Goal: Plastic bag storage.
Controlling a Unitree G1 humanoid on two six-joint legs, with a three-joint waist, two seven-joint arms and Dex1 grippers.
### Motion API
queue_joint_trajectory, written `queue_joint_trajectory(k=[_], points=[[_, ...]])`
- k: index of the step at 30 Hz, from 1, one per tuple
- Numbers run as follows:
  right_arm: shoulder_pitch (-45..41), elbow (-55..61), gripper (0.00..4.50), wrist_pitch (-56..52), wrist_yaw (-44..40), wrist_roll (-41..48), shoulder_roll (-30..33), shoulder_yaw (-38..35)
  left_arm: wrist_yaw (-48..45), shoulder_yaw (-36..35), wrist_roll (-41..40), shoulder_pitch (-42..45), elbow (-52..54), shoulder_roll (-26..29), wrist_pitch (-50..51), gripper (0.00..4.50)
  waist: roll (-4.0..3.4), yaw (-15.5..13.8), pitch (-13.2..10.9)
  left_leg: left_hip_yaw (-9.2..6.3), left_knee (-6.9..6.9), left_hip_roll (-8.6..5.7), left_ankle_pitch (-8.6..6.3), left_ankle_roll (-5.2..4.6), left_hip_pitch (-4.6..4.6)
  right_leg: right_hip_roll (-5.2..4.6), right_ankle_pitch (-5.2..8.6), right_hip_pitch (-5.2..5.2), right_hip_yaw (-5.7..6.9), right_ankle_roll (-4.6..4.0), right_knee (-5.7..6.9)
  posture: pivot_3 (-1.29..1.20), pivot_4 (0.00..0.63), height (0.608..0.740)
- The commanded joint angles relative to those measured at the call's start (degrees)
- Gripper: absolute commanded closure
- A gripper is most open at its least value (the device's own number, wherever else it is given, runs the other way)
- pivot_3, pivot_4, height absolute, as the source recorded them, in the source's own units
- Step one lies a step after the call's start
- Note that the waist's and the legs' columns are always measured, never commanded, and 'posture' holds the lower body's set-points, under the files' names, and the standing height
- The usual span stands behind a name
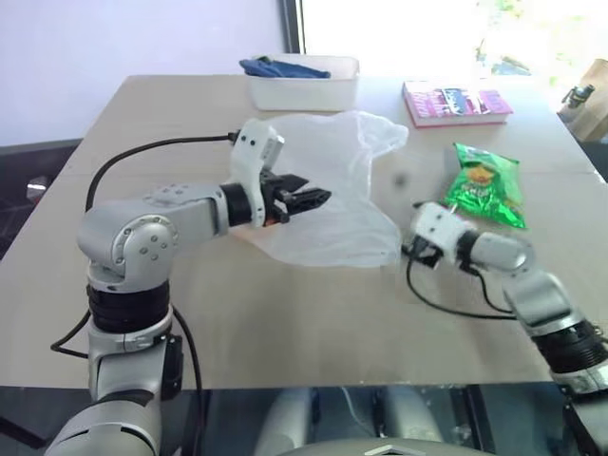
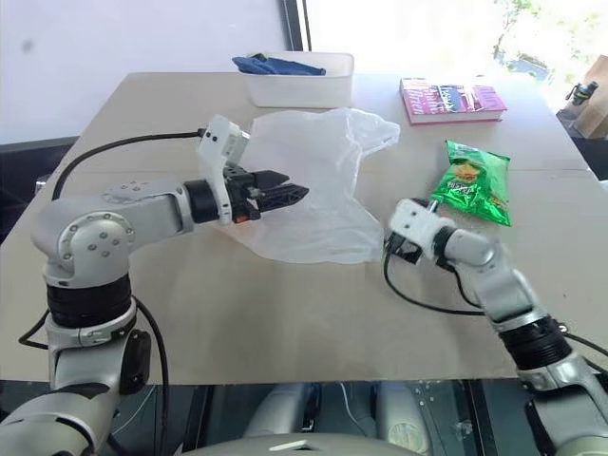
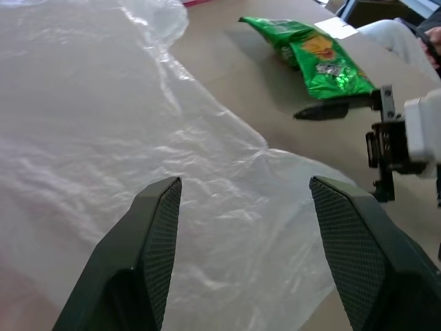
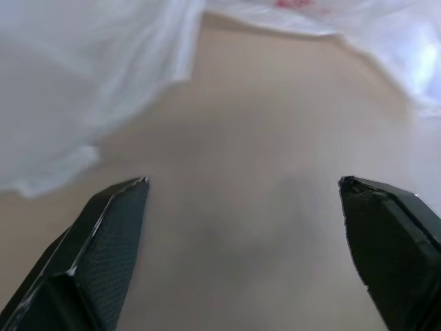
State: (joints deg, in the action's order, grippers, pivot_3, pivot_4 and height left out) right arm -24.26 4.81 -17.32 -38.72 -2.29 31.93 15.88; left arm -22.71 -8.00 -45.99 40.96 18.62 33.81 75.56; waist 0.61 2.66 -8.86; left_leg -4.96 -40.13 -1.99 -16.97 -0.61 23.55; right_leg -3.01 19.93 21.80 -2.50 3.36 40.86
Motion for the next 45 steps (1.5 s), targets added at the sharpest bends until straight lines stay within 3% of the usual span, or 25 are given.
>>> queue_joint_trajectory(k=[1, 7, 13, 15, 18, 23, 30, 35, 38, 45], points=[[-1.71, 7.49, 0.0, -1.78, -5.96, 7.37, -4.25, 1.83, -1.0, -1.22, -0.01, 2.4, -0.52, 1.61, 0.24, 1.46, 0.0, 0.02, 0.0, -0.02, 0.0, 0.0, 0.0, 0.0, 0.0, 0.0, 0.0, 0.0, 0.01, 0.0, 0.0, 0.0, 0.15, 0.74], [-8.69, 9.75, 0.0, -8.41, -5.95, 12.41, -13.24, 2.5, -7.19, -2.82, -4.18, -0.27, 3.08, 7.28, 1.86, 1.46, -0.01, 0.56, -0.01, -0.1, 0.0, -0.06, 0.0, 0.01, 0.02, -0.02, 0.0, 0.04, 0.04, 0.0, 0.0, 0.0, 0.15, 0.74], [-10.82, 9.49, 0.0, -9.25, -6.94, 10.48, -10.87, 3.16, -14.47, -8.48, -15.32, -8.27, 9.82, 13.04, 5.67, 1.46, -0.01, 0.62, -0.01, -0.27, 0.03, -0.08, 0.0, 0.01, 0.06, -0.12, 0.0, 0.04, 0.2, 0.0, -0.05, 0.0, 0.15, 0.74], [-9.78, 10.51, 0.0, -8.82, -8.36, 10.08, -8.25, 3.47, -13.22, -6.24, -12.28, -9.23, 11.74, 12.72, 1.23, 1.46, -0.01, 0.35, -0.01, -0.27, 0.03, -0.12, 0.0, 0.01, 0.05, -0.15, 0.0, 0.03, 0.19, 0.0, -0.05, 0.0, 0.15, 0.74], [-8.23, 12.95, 0.0, -10.22, -9.86, 11.48, -5.56, 2.59, -11.65, 2.21, -1.55, -8.4, 11.89, 12.87, -8.64, 1.46, -0.01, -0.37, -0.01, -0.27, 0.02, -0.12, 0.0, 0.01, 0.03, -0.14, 0.0, -0.03, 0.18, 0.0, -0.07, 0.0, 0.15, 0.74], [-6.76, 15.7, 0.0, -12.41, -11.13, 12.48, -2.77, 2.01, -11.01, 12.69, 8.36, -3.93, 5.49, 9.0, -16.29, 1.46, -0.01, -0.33, -0.01, -0.21, 0.03, -0.16, -0.01, 0.0, 0.07, -0.1, 0.0, 0.0, 0.14, 0.0, -0.06, 0.0, 0.15, 0.74], [-6.45, 17.67, 0.0, -14.47, -10.73, 12.65, -1.91, 2.13, -21.34, 21.35, 14.65, -1.78, 3.51, 9.49, -25.53, 1.46, -0.01, -0.13, -0.01, -0.22, 0.05, -0.16, -0.01, 0.0, 0.07, -0.07, 0.0, 0.05, 0.08, 0.0, -0.02, 0.0, 0.15, 0.74], [-2.88, 19.66, 0.0, -15.78, -11.21, 7.74, 7.43, 1.12, -27.1, 25.17, 20.18, -0.53, 1.28, 10.16, -32.24, 1.46, -0.01, -0.84, -0.01, -0.27, 0.04, -0.24, -0.01, 0.0, 0.1, -0.06, 0.0, 0.04, 0.15, 0.0, -0.06, 0.0, 0.15, 0.74], [2.55, 23.75, 0.0, -18.83, -11.33, 10.68, 12.82, -5.39, -30.65, 27.84, 23.78, 0.37, -0.81, 9.89, -36.32, 1.46, 0.0, -1.07, -0.02, -0.36, 0.02, -0.36, -0.02, -0.03, 0.18, -0.09, 0.0, 0.02, 0.2, 0.0, -0.09, 0.0, 0.15, 0.74], [18.3, 34.49, 0.0, -24.01, -13.45, 22.66, 16.61, -26.98, -36.3, 31.17, 27.76, 2.14, -5.3, 7.09, -39.68, 1.46, 0.0, -0.82, -0.02, -0.35, 0.02, -0.3, -0.05, -0.08, 0.16, 0.0, 0.0, -0.06, 0.19, 0.0, -0.08, 0.0, 0.15, 0.74]])
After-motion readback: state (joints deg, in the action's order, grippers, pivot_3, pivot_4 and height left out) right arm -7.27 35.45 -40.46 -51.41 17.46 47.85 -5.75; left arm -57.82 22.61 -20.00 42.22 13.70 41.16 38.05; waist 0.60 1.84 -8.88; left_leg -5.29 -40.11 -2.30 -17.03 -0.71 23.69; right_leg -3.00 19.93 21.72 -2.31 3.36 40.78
